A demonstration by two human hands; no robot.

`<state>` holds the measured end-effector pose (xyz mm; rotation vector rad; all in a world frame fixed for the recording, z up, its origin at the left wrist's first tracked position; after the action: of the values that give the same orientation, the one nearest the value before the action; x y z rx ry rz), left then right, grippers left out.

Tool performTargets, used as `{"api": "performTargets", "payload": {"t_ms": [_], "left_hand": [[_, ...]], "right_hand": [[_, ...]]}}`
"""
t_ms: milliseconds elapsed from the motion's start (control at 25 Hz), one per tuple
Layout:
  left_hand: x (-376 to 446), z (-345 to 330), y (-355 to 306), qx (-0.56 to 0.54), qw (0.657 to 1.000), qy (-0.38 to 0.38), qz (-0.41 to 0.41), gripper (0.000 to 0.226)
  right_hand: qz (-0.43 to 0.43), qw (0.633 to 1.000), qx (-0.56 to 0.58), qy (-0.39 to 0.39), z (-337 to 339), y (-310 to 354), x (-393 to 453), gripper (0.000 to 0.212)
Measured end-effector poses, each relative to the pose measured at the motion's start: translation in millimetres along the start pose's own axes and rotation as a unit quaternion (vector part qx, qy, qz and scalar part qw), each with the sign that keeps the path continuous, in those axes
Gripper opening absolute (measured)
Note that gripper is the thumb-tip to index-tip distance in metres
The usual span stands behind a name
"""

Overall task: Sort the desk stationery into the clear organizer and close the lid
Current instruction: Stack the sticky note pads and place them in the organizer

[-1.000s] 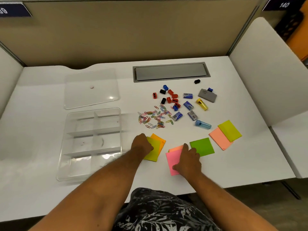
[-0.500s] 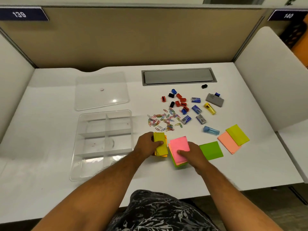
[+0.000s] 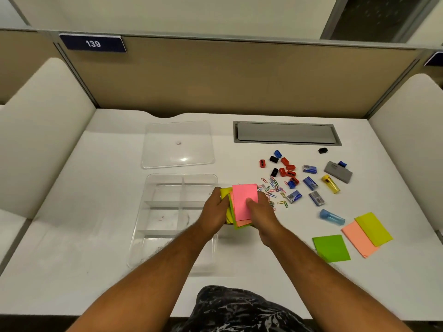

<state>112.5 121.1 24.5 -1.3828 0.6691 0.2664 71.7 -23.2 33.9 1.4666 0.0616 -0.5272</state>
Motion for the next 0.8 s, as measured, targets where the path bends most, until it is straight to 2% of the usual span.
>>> {"api": "performTargets", "payload": {"t_ms": [160, 320, 520, 600, 680, 800], "left_hand": [[2, 24, -16, -0.069, 0.994, -0.083, 0.01, 0.038], [17, 55, -21, 0.002, 0.99, -0.139, -0.03, 0.03], [33, 90, -12, -0.12, 0.978, -0.171, -0.025, 0.019], [38, 100, -12, -0.132, 0.974, -0.182, -0.022, 0.02], [43, 109, -15, -0.095, 0.977, -0.191, -0.027, 0.02], [49, 126, -22, -0.001, 0.977, -0.203, -0.058, 0.031]], "right_hand": [[0.069, 0.996, -0.05, 0.038, -43, 17, 7, 0.045], [0.109, 0.985, -0.11, 0.074, -78, 33, 21, 0.049], [0.034, 0.983, -0.044, 0.174, -103, 38, 29, 0.058], [0.013, 0.984, -0.031, 0.176, -113, 37, 33, 0.057], [0.009, 0.987, -0.034, 0.156, -119, 36, 41, 0.056], [0.058, 0.983, -0.134, 0.111, -111, 40, 63, 0.058]]}}
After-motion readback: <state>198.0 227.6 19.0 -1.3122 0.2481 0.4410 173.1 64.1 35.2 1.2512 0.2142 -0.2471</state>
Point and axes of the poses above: each hand's wrist, its own x-axis towards the middle knuckle, its own z-axis out of the back of the hand, y = z × x, the point moved 4 cm from there along x, towards the middle knuckle, and after that the axes turned 11 degrees about z, right-handed, at the moved point
